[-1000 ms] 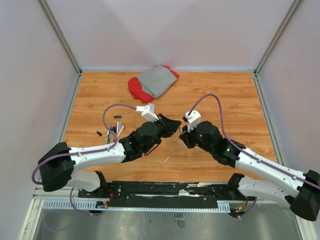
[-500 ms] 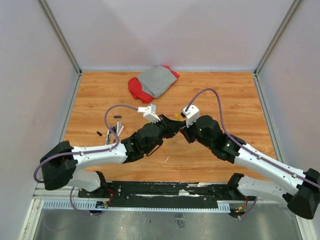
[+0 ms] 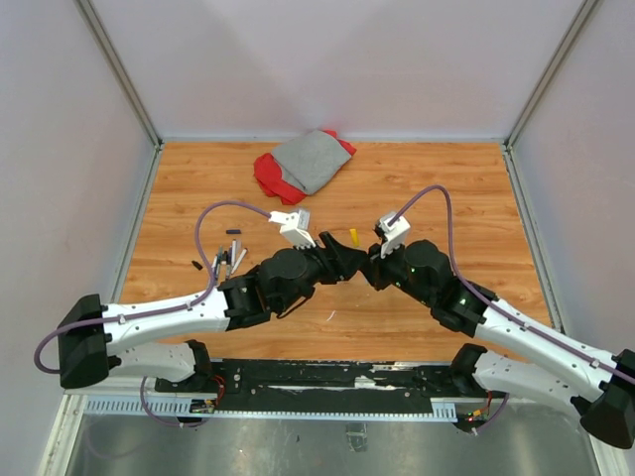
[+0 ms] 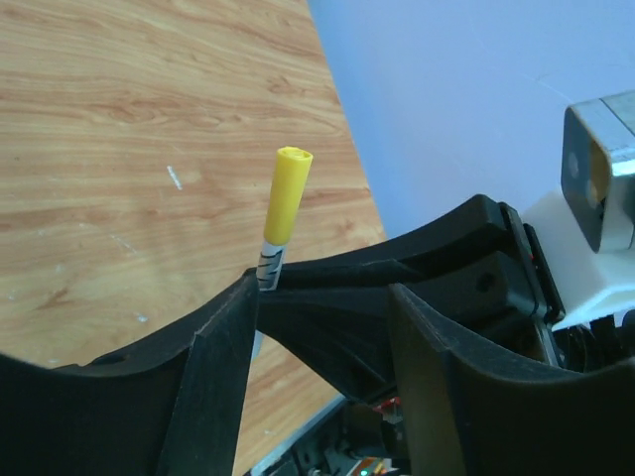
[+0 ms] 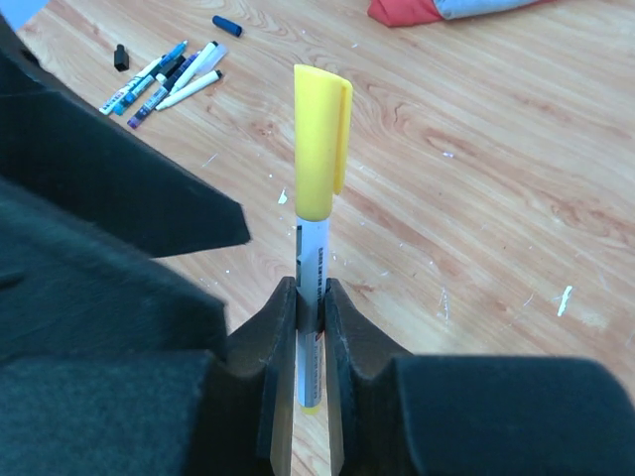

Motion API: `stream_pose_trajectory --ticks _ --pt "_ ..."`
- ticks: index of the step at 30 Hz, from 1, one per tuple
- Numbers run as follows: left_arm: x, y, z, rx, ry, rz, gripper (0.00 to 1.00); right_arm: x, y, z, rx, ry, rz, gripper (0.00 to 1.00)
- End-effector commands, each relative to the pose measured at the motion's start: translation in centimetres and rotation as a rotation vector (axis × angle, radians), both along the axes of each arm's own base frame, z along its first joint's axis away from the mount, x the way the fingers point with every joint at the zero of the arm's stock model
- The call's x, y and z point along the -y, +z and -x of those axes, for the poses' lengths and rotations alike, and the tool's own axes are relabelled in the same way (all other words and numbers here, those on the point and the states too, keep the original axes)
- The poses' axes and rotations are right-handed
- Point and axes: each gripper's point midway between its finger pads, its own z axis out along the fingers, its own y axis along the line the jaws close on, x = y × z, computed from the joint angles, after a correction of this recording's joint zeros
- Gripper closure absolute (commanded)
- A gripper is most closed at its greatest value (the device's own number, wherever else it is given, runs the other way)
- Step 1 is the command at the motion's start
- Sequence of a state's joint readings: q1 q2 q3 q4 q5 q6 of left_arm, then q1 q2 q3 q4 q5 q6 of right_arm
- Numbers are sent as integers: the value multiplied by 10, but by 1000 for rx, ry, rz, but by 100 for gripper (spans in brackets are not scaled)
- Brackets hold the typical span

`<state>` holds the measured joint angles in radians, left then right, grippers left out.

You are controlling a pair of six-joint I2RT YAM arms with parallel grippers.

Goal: Insert the pens into the pen caps
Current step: Press the pen cap onto the pen, then place the pen at the center of the board.

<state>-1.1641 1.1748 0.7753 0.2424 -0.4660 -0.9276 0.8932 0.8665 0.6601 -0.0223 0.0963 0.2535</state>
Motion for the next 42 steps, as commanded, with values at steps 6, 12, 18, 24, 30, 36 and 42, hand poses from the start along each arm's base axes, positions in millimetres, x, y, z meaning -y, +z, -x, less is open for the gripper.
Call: stream_pose_trajectory --ticks 6,12,18,24,30,36,42 --pt "-27 -23 7 -7 -29 -229 28 29 -41 -22 -213 -209 21 99" --pt "-77 -32 -9 -34 68 -370 16 60 -76 -58 -390 -373 104 92" --pt "-118 -35 -7 -29 151 -489 9 81 -108 -98 -482 -446 216 89" --pt "-131 -42 0 -51 160 -498 9 100 -133 -130 -595 -495 315 89" --pt "-142 -45 6 -72 173 -493 9 112 -157 -155 -661 -526 404 89" --pt "-150 -44 8 -71 187 -480 9 112 -173 -166 -696 -525 452 87" --pt "-153 -42 8 -75 198 -486 10 112 -189 -164 -736 -521 475 86"
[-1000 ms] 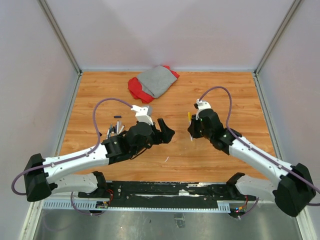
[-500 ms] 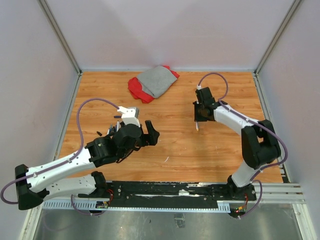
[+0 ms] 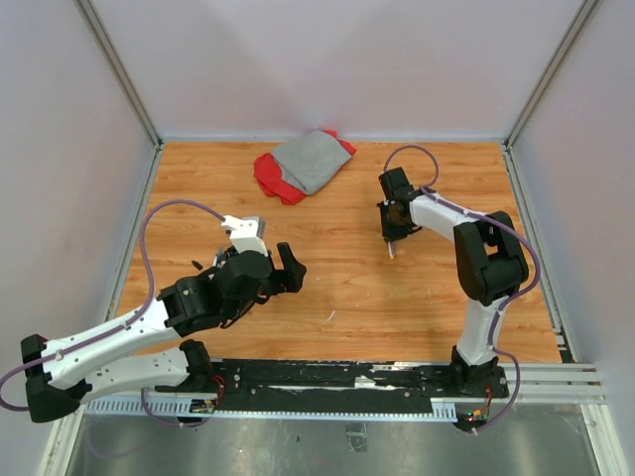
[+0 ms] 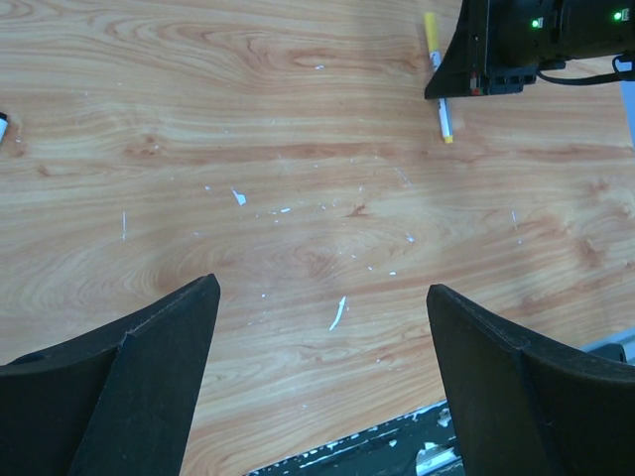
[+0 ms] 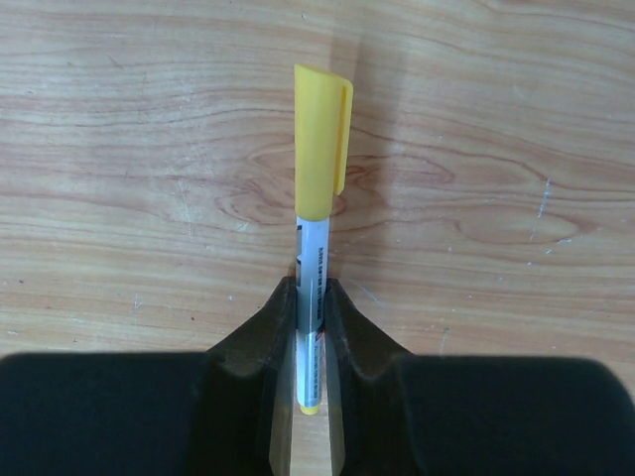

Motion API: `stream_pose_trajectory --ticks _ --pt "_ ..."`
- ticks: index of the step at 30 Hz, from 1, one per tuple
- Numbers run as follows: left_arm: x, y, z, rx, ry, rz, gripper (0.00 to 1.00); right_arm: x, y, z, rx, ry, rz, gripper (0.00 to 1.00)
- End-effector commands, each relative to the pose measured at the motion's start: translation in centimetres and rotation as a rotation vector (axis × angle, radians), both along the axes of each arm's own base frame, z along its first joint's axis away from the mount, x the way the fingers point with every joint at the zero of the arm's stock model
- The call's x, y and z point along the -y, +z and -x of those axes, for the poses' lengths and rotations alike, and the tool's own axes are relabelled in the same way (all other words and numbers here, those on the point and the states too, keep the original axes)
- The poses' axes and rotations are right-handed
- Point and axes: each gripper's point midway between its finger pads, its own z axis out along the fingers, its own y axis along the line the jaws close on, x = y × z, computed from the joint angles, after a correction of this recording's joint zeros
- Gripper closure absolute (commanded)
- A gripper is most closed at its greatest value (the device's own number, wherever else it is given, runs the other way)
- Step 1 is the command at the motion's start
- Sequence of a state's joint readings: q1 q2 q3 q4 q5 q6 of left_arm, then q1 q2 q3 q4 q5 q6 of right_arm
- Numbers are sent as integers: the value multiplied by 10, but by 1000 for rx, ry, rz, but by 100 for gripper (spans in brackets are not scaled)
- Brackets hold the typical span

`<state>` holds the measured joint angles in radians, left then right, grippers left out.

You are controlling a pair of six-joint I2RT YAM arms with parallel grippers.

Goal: Insert the pens into the pen caps
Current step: Place the pen at the center of the board.

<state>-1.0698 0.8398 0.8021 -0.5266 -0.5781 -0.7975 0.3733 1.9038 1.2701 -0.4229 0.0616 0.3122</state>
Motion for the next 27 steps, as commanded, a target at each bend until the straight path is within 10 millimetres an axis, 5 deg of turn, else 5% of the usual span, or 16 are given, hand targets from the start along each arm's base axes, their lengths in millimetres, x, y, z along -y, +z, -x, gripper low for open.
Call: stream_pose_trajectory --ticks 1,7,27 --pt "-8 3 -2 9 40 7 10 11 -8 2 -41 -10 41 85" --pt "-7 -1 1 -7 31 17 12 10 -19 7 -69 2 38 78" --pt "-11 -9 4 -18 32 17 12 0 10 4 -22 30 -22 62"
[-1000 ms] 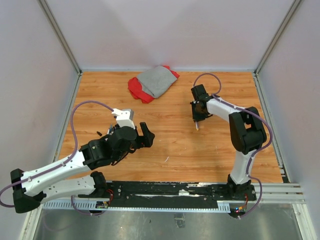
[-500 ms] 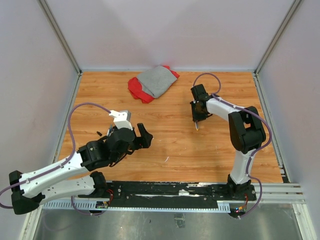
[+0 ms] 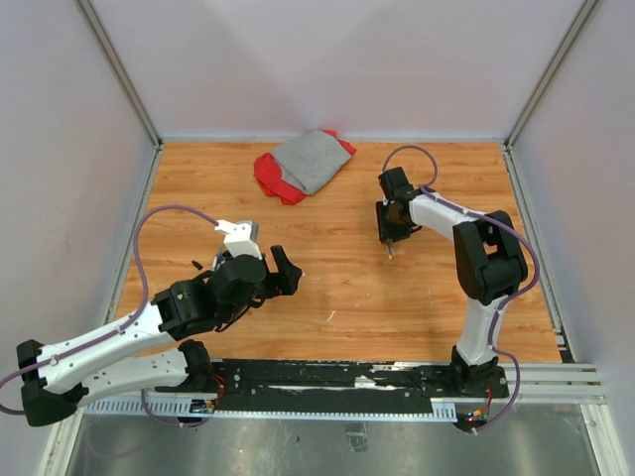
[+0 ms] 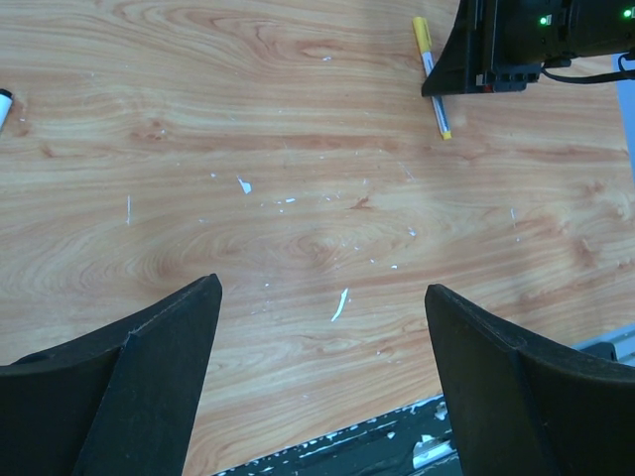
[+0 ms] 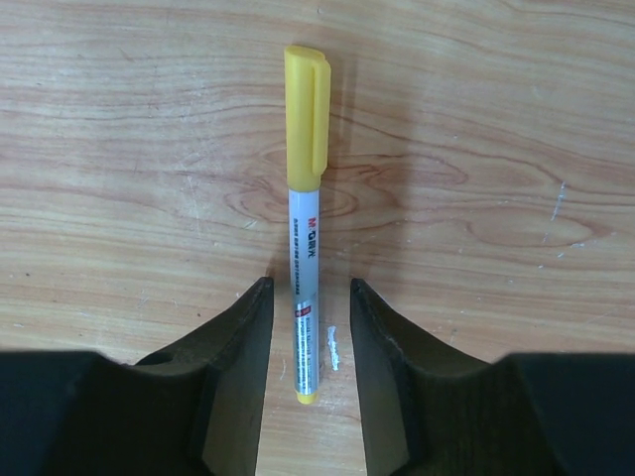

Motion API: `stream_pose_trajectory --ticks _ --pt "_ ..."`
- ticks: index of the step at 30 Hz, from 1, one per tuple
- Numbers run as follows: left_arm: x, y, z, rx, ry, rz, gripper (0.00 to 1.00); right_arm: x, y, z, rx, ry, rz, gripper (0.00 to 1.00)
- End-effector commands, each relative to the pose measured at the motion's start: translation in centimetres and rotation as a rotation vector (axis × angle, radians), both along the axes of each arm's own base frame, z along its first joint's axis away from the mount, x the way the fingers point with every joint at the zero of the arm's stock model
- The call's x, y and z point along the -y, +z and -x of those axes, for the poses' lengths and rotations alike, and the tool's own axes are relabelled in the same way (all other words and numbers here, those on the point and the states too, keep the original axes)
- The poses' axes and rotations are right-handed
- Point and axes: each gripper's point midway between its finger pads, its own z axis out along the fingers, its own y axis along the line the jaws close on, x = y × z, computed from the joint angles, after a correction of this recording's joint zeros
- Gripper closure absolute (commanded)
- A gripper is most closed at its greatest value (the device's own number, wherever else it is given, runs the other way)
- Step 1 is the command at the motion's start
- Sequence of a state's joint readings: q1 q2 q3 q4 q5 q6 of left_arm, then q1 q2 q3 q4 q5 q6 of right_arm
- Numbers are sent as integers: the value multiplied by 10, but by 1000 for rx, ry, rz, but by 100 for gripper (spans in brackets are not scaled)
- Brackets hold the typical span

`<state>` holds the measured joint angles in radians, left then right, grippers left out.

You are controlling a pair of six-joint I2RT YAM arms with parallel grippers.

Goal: Insert the pens into the pen caps
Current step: Place the pen at the center of the board, then pick up the pen from the center of the board.

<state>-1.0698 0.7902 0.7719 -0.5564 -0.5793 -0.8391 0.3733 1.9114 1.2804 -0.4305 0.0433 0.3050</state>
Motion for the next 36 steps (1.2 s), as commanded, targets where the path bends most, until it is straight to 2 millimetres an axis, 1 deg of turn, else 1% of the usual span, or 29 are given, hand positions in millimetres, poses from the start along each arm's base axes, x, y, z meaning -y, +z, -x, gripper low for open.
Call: stream_pose_trajectory --ticks 1,6,11,14,16,17,19,20,21,23,25,28,30,31,34,36 --pt "-1 -5 -2 -1 11 -9 12 3 12 4 -10 18 -11 62" --pt "-1 -7 -2 -2 10 -8 12 3 19 4 3 23 -13 58" --pt "0 -9 -3 -5 9 -28 12 3 37 3 42 35 -27 56" --pt "1 -11 -5 -8 14 -39 11 0 55 6 83 60 -50 55" --pt "1 -15 -9 -15 15 -52 12 -1 68 12 118 80 -57 54" --pt "0 -17 -12 -22 19 -60 12 -2 81 15 153 87 -72 54" --pt "-3 -26 -20 -43 31 -88 12 -2 87 27 174 106 -94 53" --pt "-6 -31 -25 -56 39 -107 12 -2 99 33 207 110 -117 53" --pt "-9 -36 -29 -71 49 -124 12 -1 103 40 225 112 -134 53" --pt "-18 -49 -40 -105 76 -180 13 2 109 56 251 118 -164 52" --pt "-28 -60 -50 -129 109 -237 16 5 114 73 270 113 -193 52" --pt "-45 -71 -64 -146 160 -332 22 3 116 101 274 125 -266 52" --pt "-57 -77 -73 -154 195 -369 25 -2 115 120 255 152 -326 52" --pt "-64 -80 -77 -164 220 -381 27 -3 110 131 239 157 -343 53" --pt "-82 -91 -87 -201 275 -389 33 -3 107 151 223 167 -384 54" --pt "-99 -98 -90 -229 321 -393 36 -2 107 159 222 172 -396 55"
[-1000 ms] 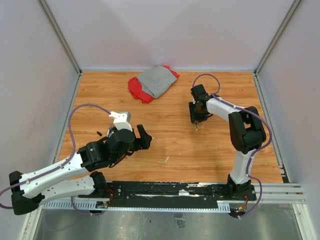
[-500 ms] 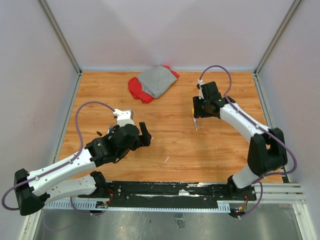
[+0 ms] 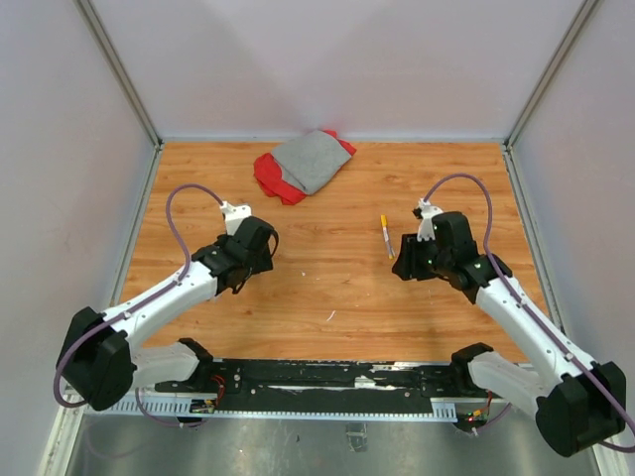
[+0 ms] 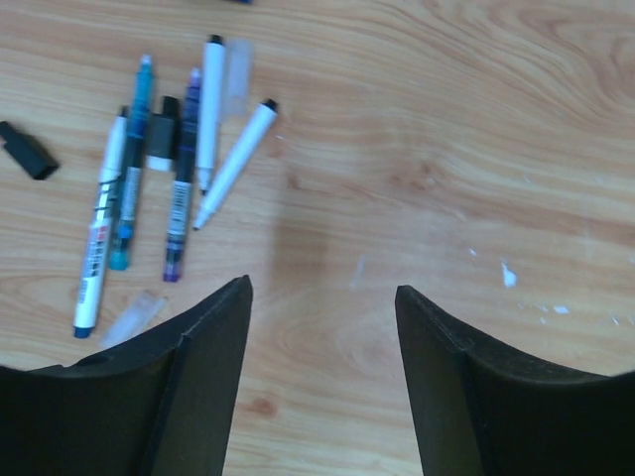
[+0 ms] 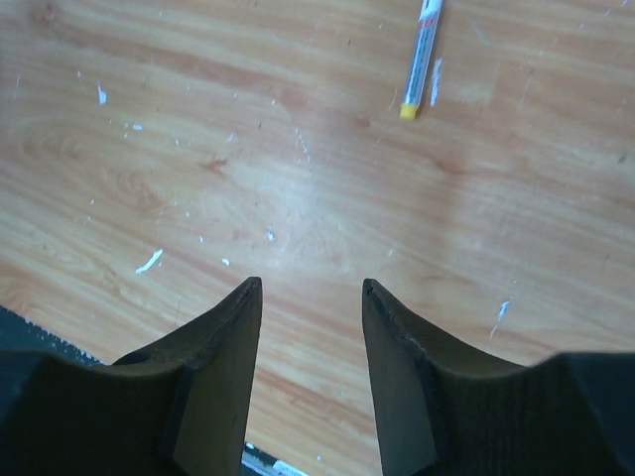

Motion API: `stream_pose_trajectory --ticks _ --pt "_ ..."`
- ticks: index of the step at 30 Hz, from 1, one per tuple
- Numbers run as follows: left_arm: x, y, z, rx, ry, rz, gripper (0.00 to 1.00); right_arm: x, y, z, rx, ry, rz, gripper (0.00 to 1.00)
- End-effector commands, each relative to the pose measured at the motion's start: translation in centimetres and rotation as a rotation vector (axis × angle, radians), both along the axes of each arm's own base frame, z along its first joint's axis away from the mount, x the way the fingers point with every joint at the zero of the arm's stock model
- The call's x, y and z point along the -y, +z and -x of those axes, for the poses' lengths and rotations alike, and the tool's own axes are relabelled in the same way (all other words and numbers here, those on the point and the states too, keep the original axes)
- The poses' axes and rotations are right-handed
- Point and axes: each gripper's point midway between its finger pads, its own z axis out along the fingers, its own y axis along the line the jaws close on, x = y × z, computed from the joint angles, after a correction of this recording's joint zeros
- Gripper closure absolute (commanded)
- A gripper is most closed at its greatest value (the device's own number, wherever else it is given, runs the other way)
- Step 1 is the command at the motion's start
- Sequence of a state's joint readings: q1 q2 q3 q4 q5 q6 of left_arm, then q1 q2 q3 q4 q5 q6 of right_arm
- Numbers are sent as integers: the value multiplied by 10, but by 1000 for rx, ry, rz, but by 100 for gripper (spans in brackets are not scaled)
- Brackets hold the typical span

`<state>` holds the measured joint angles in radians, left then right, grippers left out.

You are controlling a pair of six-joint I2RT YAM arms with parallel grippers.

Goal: Insert the pens into the pen caps
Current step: Pick up the pen from the center of the board.

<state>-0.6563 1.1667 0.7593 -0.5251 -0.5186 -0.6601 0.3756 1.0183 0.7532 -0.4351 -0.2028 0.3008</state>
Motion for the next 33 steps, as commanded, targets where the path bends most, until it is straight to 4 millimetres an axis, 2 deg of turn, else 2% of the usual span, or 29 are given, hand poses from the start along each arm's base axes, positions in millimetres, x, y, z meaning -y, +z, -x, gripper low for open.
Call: stream_pose_trajectory --ticks 1,6,9,17,28,33 --pt "-32 -1 -17 6 93 -19 37 -8 -1 27 -39 45 -72 55" --pt "-70 -15 -12 -32 185 -30 43 -7 -2 35 -39 55 -80 56" --pt "-68 -16 -17 -21 171 10 45 -8 -2 36 -43 64 -84 56" --pt "-82 -27 -23 -29 226 23 50 -11 -3 40 -53 78 -101 57" --pt "-141 -32 3 20 527 74 51 -15 -4 45 -62 109 -118 57" --pt "-148 -45 8 29 556 159 51 -18 -4 46 -67 129 -124 57"
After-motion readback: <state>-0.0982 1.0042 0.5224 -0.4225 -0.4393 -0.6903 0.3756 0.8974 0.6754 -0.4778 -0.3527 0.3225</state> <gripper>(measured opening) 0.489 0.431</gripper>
